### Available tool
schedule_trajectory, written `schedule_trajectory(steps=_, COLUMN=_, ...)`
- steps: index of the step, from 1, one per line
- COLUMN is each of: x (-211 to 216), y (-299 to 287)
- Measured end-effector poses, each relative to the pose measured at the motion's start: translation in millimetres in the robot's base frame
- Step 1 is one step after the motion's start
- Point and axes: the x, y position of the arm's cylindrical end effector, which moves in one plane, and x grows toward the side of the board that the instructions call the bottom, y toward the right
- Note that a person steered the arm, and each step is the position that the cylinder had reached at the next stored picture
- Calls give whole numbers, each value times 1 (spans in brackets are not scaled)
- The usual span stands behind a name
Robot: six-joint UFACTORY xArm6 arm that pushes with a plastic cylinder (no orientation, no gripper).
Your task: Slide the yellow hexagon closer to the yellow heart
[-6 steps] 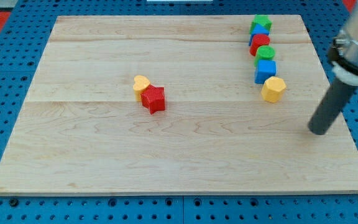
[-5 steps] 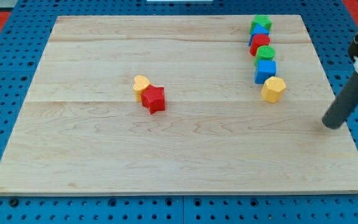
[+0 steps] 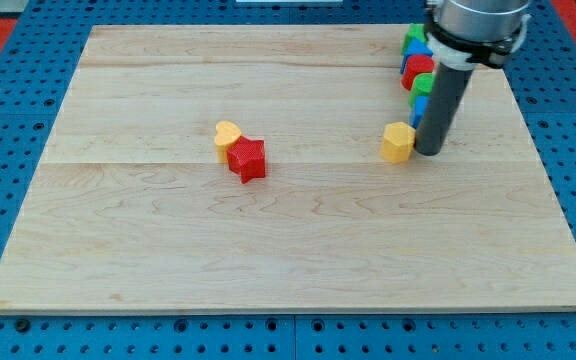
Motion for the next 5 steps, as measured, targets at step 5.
schedule_trajectory(steps=5, x=-15, y=-104)
